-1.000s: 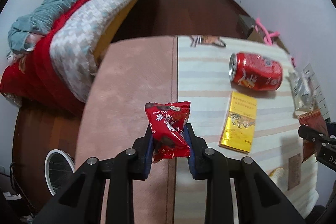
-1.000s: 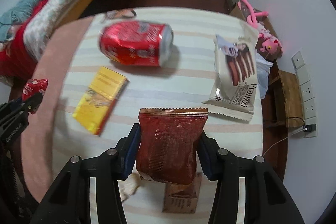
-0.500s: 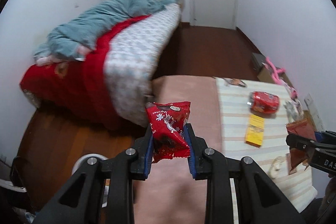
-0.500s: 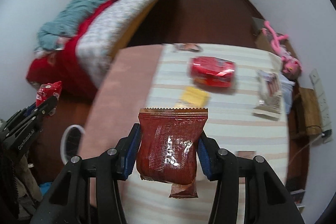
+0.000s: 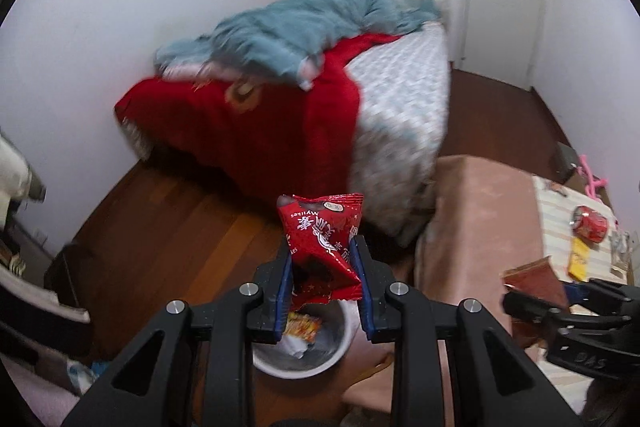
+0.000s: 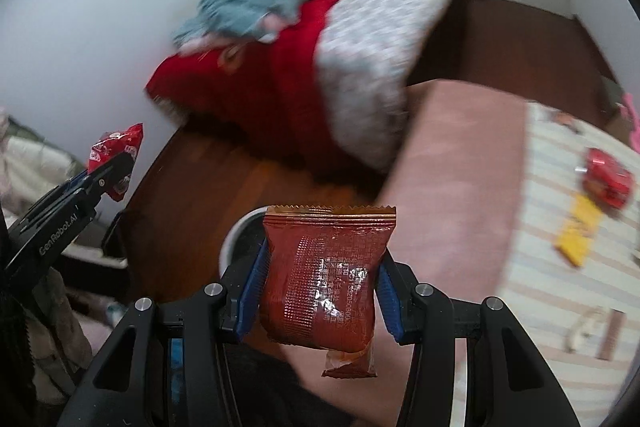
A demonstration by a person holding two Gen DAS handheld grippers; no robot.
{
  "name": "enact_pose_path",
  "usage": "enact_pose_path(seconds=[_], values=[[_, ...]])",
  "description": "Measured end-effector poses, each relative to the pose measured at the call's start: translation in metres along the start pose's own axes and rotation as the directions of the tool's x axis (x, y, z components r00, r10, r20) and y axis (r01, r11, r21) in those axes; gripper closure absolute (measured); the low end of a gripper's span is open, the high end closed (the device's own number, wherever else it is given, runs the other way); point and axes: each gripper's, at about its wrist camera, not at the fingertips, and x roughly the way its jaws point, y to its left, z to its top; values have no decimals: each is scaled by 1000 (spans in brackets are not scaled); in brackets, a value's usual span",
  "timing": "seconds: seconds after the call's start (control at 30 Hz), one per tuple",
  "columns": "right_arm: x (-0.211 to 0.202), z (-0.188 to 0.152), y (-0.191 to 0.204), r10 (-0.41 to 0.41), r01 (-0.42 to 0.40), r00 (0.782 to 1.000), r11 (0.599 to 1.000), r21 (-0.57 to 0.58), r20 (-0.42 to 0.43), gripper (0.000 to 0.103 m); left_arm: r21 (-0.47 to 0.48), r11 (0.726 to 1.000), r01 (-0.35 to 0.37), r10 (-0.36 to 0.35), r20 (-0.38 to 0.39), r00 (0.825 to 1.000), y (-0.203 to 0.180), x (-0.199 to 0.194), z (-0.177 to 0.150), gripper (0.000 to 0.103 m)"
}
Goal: Collect trash
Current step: 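Carry both wrappers over the bin and open both tools to drop them, then move both tools back from the bin toward the table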
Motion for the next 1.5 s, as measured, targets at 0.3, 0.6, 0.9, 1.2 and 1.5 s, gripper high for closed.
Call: enact_pose_path(seconds=[0.3, 0.6, 0.9, 1.2, 1.5], values=[[151, 3, 87, 39, -46, 982, 998, -35, -185, 51, -206, 978, 35, -93, -279, 956, 91, 131, -53, 79], [291, -5, 92, 2, -9, 921, 1000, -17, -390, 51, -427, 900, 93, -314, -485, 816, 134, 249, -102, 78], [371, 5, 67, 27, -7, 878, 999, 44, -479, 38, -473, 881, 9, -288, -520, 804, 158, 268, -127, 6], [370, -6, 70, -21, 15, 873, 1000, -17, -487, 0, -357, 923, -140, -79, -535, 841, 165, 250, -137, 3], [343, -31, 80, -199, 118, 864, 973, -199, -462, 0, -281, 947, -155, -12, -515, 857, 147, 227, -137, 2]])
